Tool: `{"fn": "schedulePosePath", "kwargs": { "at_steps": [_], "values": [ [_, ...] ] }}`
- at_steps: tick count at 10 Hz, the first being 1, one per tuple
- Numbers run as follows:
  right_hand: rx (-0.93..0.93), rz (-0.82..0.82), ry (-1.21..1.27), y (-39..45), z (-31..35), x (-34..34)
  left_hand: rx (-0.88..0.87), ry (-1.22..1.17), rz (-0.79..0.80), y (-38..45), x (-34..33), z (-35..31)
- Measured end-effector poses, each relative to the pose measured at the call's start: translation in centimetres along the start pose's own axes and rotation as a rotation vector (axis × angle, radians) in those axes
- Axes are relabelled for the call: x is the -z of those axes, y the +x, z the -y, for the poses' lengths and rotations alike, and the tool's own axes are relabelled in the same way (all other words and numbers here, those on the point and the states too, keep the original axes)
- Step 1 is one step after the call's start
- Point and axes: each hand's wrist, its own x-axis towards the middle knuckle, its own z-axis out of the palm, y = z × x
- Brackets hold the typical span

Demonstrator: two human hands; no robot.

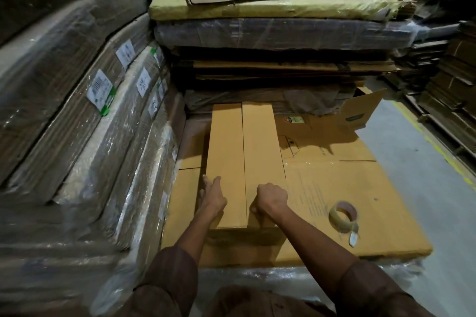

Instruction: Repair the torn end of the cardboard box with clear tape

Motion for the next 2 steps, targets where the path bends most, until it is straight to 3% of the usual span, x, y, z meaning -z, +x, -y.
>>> {"fn": "schedulePosePath", "kwargs": {
  "at_steps": [2],
  "values": [
    [0.023,0.093,0.114,0.9,-0.6,1.3,0.013,0.099,-0.045,0.2,1.6,-1.5]
  ]
}}
